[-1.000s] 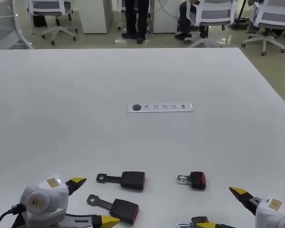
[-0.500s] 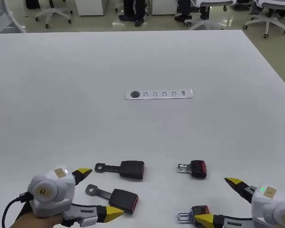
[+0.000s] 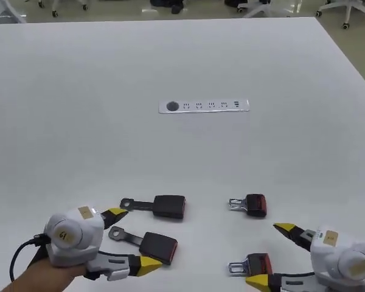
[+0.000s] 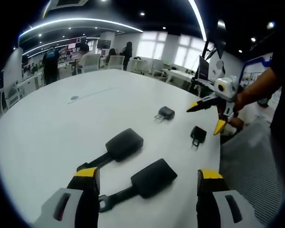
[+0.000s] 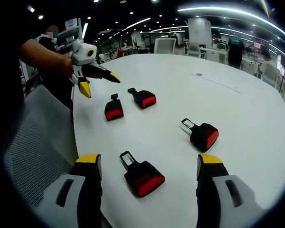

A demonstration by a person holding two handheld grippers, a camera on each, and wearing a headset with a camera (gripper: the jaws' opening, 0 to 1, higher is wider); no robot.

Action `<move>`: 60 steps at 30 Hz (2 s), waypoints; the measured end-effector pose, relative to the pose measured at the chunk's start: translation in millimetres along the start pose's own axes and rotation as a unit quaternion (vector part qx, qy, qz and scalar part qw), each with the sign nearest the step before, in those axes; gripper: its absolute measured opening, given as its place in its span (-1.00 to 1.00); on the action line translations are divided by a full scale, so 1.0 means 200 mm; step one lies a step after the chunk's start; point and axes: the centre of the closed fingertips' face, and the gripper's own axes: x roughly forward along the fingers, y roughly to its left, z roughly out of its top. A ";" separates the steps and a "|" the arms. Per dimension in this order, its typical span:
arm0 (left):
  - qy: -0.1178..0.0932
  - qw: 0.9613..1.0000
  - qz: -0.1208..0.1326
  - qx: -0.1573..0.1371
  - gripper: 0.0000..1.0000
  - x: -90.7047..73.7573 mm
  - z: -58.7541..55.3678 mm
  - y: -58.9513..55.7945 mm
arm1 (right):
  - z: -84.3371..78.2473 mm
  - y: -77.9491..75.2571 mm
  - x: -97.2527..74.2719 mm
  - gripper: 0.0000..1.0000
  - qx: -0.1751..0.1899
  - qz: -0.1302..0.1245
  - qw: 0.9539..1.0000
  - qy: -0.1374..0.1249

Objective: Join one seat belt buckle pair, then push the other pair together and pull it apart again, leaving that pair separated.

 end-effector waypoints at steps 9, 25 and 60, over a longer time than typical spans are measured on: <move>0.038 0.998 -0.038 0.045 0.58 0.08 -0.03 -0.05 | -0.05 0.02 0.03 0.56 -0.021 0.036 0.999 0.030; 0.121 0.971 -0.108 0.176 0.25 0.20 -0.09 -0.10 | -0.16 0.05 0.07 0.36 -0.076 0.100 0.988 0.086; 0.155 0.951 -0.115 0.242 -0.27 0.26 -0.21 -0.02 | -0.21 -0.02 0.12 -0.25 -0.091 0.061 0.990 0.086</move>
